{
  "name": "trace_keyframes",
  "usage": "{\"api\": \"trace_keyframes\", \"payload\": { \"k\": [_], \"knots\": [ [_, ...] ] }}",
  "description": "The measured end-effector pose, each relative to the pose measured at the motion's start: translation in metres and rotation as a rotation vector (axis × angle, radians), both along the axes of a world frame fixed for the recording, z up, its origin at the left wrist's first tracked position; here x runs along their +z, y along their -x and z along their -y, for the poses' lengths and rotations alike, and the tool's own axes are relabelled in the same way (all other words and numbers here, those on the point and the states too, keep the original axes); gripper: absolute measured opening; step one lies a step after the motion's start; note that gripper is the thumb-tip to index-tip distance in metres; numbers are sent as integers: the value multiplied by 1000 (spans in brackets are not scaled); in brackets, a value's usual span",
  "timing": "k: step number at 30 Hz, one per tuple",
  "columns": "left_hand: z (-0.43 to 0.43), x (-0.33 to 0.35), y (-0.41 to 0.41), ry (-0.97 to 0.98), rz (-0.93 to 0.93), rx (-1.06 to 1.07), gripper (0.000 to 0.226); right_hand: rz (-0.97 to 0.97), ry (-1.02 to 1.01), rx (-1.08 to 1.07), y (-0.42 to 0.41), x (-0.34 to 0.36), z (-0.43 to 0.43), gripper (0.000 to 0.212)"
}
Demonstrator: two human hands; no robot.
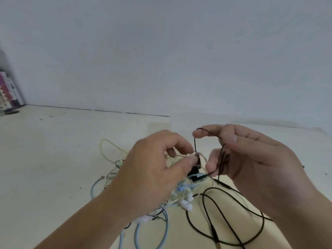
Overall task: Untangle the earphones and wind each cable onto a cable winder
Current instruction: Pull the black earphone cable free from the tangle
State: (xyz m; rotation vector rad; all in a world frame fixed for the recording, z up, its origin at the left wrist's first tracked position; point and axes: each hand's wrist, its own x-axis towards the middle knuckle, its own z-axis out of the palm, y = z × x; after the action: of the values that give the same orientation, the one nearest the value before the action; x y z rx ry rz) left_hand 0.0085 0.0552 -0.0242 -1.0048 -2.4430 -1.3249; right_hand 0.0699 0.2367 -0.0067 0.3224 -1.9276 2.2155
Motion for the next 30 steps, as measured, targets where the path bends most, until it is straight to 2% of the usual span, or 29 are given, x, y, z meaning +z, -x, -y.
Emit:
{"api": "trace_keyframes", "payload": {
  "k": [2,3,6,10,14,19,21,27,28,30],
  "knots": [
    [-1,-5,1,21,186,-80,10,-24,30,60,2,-2,-2,22],
    [-1,-7,4,18,221,-73,10,-31,61,87,2,-3,-4,23],
    [0,-7,9,30,196,-17,11,-47,159,134,5,-6,-6,24],
    [-1,-3,5,-45,185,-42,12,-9,212,48,6,-6,-7,17],
    [-1,2,4,-167,296,-73,22,47,295,-13,6,-4,-6,15],
    [-2,2,2,-71,309,-17,26,25,423,119,4,0,-2,19],
    [-1,2,2,-95,373,-45,33,29,410,41,4,2,-2,27],
    [-7,8,-1,-470,697,-128,40,106,329,-160,10,0,-5,27],
    [-6,8,-2,-500,704,-108,45,127,324,-190,11,0,-5,27],
    [-4,8,-2,-419,663,-30,51,176,316,-253,12,-1,-6,20]
  ]
}}
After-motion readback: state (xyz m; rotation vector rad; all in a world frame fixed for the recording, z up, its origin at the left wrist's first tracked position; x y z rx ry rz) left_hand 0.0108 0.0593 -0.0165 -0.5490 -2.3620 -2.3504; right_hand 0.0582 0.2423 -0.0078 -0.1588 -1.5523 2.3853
